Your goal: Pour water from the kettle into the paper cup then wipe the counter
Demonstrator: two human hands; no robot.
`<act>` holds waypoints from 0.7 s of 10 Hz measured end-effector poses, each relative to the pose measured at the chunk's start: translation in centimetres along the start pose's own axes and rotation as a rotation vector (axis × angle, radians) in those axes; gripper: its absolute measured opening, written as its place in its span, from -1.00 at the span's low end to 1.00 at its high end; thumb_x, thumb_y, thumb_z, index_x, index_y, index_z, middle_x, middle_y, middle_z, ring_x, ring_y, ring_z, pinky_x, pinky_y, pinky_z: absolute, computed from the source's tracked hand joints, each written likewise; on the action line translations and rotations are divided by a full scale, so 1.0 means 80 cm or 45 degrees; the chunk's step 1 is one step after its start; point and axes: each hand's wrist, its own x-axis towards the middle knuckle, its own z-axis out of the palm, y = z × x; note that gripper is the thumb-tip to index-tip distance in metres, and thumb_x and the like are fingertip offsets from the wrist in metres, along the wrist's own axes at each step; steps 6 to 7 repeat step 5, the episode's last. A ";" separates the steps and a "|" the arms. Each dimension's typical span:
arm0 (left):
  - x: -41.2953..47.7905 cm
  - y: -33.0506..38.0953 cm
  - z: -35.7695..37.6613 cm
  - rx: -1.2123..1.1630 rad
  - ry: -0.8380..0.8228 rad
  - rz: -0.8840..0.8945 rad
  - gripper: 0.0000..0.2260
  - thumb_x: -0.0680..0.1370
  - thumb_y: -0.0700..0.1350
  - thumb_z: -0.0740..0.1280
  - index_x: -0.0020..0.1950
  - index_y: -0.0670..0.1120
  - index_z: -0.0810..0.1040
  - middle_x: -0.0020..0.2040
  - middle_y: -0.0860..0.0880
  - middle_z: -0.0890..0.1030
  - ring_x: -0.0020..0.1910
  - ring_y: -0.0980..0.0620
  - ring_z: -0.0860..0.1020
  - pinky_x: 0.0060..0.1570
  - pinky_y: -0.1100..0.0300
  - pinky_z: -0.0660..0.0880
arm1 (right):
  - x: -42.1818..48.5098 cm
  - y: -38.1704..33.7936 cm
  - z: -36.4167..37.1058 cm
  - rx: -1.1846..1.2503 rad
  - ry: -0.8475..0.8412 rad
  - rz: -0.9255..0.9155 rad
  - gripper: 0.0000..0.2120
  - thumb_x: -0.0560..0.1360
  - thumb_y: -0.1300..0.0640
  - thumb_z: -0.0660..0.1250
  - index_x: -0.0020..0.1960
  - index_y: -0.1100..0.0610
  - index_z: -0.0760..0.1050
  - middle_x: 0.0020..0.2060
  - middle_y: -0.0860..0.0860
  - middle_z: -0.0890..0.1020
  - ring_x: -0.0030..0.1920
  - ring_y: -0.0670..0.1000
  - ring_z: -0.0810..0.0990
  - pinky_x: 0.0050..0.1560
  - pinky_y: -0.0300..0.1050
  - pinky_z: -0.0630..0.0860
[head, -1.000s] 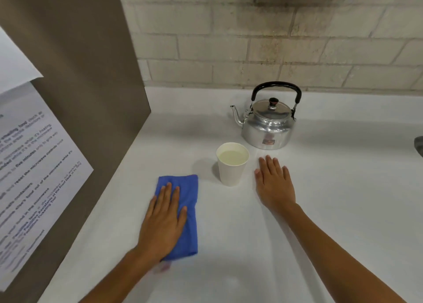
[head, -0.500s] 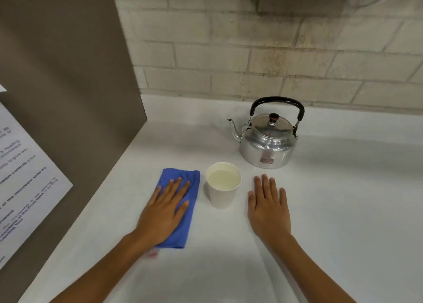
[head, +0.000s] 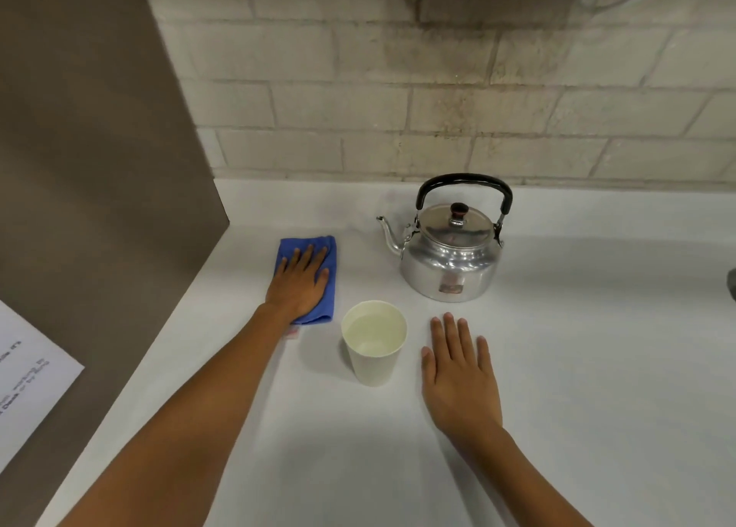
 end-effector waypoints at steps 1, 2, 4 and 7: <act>0.011 0.008 0.001 -0.005 -0.022 0.039 -0.54 0.62 0.03 -0.05 0.50 -0.02 -0.05 0.54 -0.07 0.03 0.50 -0.14 0.00 0.46 -0.06 -0.06 | 0.000 0.000 -0.001 -0.010 0.016 -0.003 -0.51 0.59 -0.04 -0.24 0.45 0.04 -0.31 0.52 -0.01 -0.18 0.49 -0.02 -0.28 0.46 -0.01 -0.31; 0.016 0.013 0.002 -0.013 -0.047 0.088 -0.53 0.62 0.04 -0.05 0.49 -0.02 -0.07 0.54 -0.06 0.00 0.50 -0.14 -0.03 0.47 -0.03 -0.06 | 0.001 -0.001 -0.002 -0.019 0.008 0.004 -0.50 0.59 -0.05 -0.23 0.46 0.04 -0.30 0.52 -0.01 -0.17 0.49 -0.01 -0.27 0.47 0.00 -0.29; 0.017 0.013 -0.009 -0.068 -0.183 0.118 -0.51 0.61 0.09 -0.07 0.49 0.01 -0.15 0.54 -0.05 -0.10 0.50 -0.12 -0.10 0.48 -0.04 -0.10 | 0.000 0.000 -0.003 -0.005 0.005 0.007 -0.50 0.59 -0.06 -0.23 0.46 0.04 -0.31 0.52 -0.02 -0.16 0.49 -0.02 -0.26 0.46 -0.02 -0.30; 0.020 0.015 -0.019 -0.157 -0.187 0.062 -0.49 0.60 0.12 -0.08 0.48 0.02 -0.20 0.54 -0.09 -0.15 0.50 -0.12 -0.15 0.48 -0.05 -0.13 | 0.001 0.002 -0.005 -0.017 -0.017 -0.017 -0.49 0.60 -0.06 -0.22 0.48 0.05 -0.26 0.53 -0.01 -0.14 0.50 0.00 -0.24 0.45 -0.02 -0.29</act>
